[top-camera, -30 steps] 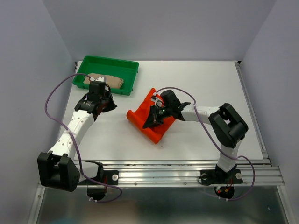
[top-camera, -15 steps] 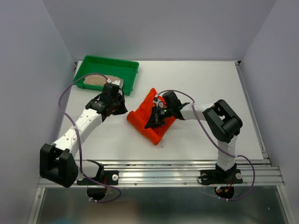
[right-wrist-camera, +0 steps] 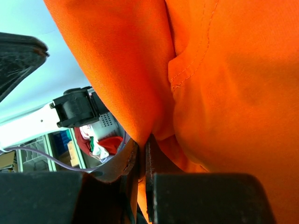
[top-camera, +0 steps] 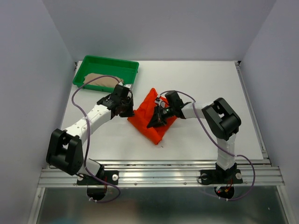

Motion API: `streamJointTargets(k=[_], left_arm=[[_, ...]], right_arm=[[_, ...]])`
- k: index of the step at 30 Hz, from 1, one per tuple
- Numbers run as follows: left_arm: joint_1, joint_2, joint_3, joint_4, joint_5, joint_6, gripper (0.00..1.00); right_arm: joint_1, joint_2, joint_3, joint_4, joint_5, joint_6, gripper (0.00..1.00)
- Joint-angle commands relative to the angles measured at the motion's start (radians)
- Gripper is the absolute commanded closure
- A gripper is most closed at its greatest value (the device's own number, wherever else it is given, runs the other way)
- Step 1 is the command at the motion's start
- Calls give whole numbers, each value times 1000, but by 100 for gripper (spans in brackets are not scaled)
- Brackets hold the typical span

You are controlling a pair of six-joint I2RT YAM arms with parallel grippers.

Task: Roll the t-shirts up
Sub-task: Roll the T-shirt to the center of the board.

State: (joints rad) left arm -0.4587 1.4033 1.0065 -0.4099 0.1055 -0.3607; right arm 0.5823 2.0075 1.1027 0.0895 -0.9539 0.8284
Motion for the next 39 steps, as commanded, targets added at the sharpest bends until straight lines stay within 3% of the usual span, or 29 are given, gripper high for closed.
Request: streamJointTargets(k=[1,26,27,28,31,36,39], left_arm=[[-6,7,7,46,14,-1,100],[-6,158,21,135,11,-12,100],[-8,164,24,137,8,-14,100],[-6,169,26,138,8,-15,100],[-6,172,23,143,2,-20,100],[-6,172,17,145,-6,-21,100],[-6,177,17,146,-7,-21,100]], right_arm=[[-6,-10,23,33,-17,-32,99],[-6,23,105,-60,10,-118,98],[-6,19,109,-74,15,-127,95],[-6,16,114,-86,36,-153,79],[-6,-36,114,-152,102,-210,45],[-6,-145,79,-278,227,-311,27],[20,-229,30,-323,316,-357,25]])
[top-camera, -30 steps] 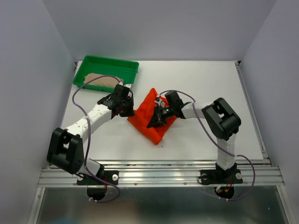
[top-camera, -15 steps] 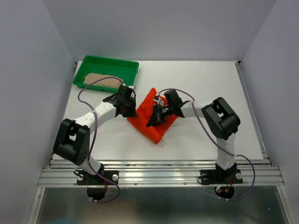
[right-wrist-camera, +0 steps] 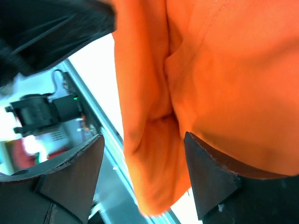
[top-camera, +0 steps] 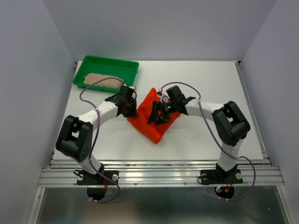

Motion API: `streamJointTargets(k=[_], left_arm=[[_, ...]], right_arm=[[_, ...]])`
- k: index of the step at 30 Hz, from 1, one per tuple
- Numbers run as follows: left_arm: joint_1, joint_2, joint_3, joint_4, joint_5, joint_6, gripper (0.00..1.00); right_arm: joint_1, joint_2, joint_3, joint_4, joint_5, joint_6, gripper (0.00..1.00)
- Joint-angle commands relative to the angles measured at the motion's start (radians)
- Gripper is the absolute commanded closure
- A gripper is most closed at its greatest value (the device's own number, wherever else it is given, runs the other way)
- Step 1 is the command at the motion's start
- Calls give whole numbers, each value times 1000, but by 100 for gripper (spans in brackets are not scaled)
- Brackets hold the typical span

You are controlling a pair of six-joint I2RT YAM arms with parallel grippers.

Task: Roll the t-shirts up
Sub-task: Roll the T-shirt to the center of the board.

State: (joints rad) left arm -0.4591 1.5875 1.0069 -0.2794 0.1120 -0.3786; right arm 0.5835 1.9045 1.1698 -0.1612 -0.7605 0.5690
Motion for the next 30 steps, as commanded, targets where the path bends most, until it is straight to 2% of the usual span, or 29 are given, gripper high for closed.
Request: streamJointTargets(k=[1,9,12,16,22,25,30], left_arm=[[-7,-8,18,14,-15,-2,100],[-4,3,27,8,-25,1,100],[-6,6,29,5,-28,4,100],[-6,11,38,0,-28,6,100],[-6,17,44,-6,-35,9,100],[-4,23,45,-6,-32,10,100],[-3,25,47,-7,-34,14,100]], right_arm=[[28,-146,-50,-81,163,-119,23],[137,-346,-176,-92,325,-172,13],[179,-352,-183,-106,433,-196,11],[231,-303,-171,-110,495,-216,11],[269,-251,-148,-109,523,-235,17],[269,-233,-151,-106,532,-239,24],[269,-231,-154,-95,537,-238,45]])
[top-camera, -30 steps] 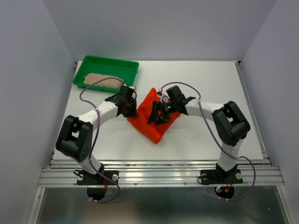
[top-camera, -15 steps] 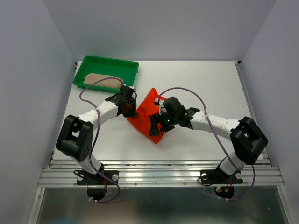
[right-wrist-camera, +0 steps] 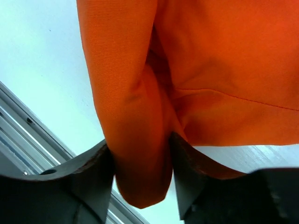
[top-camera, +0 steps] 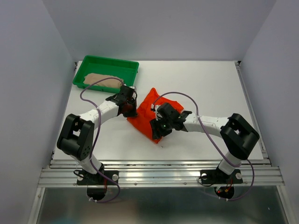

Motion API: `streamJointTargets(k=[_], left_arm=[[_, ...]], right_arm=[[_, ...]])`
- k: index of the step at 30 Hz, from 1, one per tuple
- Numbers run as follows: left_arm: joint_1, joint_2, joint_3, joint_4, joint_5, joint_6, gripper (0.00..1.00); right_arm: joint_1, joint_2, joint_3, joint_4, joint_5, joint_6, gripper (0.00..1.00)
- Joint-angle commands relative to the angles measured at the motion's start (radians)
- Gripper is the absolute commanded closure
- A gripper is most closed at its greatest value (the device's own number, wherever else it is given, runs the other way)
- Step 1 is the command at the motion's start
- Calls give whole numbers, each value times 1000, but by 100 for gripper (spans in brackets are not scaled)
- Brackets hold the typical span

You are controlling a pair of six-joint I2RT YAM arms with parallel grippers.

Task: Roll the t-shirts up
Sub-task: Roll the T-shirt to the center of the board.

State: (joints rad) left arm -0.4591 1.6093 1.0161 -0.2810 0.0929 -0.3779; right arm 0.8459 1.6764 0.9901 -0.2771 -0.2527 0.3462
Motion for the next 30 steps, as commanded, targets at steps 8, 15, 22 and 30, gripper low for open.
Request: streamJointTargets(k=[8,15,22,30], left_arm=[[0,0,32,-3,-16,14,100],[0,-5,27,-1,-18,16,100],[5,-6,15,3,-16,17,100],[8,4,13,12,-13,20,100]], right_arm=[[7,11,25,24,10,-16,74],[-4,19,50,21,-75,-32,99],[-90,52,47,24,-270,-53,99],[-174,117,45,7,-436,-96,99]])
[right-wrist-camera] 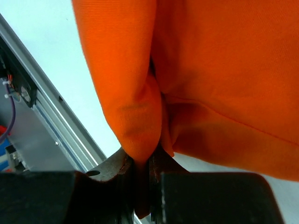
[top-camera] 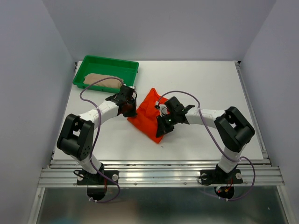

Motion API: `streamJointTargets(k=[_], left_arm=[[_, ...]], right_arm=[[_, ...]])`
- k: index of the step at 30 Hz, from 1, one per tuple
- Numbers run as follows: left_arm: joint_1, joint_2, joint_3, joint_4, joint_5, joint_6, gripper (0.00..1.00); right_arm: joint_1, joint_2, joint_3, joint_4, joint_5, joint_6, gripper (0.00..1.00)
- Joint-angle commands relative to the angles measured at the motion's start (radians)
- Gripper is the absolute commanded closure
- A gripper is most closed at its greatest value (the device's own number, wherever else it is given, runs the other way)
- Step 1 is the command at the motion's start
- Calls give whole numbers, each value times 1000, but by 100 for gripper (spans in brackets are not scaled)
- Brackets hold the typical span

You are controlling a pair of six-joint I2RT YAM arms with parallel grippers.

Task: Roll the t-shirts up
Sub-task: Roll the T-shirt to the center of the board.

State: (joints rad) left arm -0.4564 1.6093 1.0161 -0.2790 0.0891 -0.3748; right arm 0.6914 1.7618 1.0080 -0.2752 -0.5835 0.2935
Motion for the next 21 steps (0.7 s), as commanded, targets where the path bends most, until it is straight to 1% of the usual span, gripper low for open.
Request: streamJointTargets(k=[1,5,7,8,10,12,14,15,16,17,18,20,21], left_arm=[[7,6,12,14,-8,17,100],[5,37,6,23,-2,10,100],[5,49,6,26,3,10,100],[5,52,7,26,-5,7,100],[7,51,9,21,-12,7,100],[7,49,9,20,-18,7,100],[5,46,9,18,-20,5,100],[5,43,9,17,-22,4,100],[5,40,12,14,-17,2,100],[5,32,16,8,-9,4,100],[4,11,18,4,6,7,100],[-1,-34,30,-6,3,7,100],[-2,-46,33,-9,1,5,100]], right_arm=[[-20,37,27,5,-102,-42,99],[-29,54,29,4,-82,-53,98],[-29,56,30,4,-75,-51,94],[-29,47,32,2,-59,-48,84],[-29,33,34,-7,-35,-44,74],[-29,-4,32,-28,11,-37,64],[-29,-36,30,-48,43,-36,61],[-29,-53,35,-80,101,-27,54],[-29,-71,35,-94,123,-22,48],[-29,-117,35,-122,164,-21,39],[-29,-142,37,-136,184,-14,33],[-29,-214,41,-172,232,-4,25],[-29,-235,46,-183,247,4,23]])
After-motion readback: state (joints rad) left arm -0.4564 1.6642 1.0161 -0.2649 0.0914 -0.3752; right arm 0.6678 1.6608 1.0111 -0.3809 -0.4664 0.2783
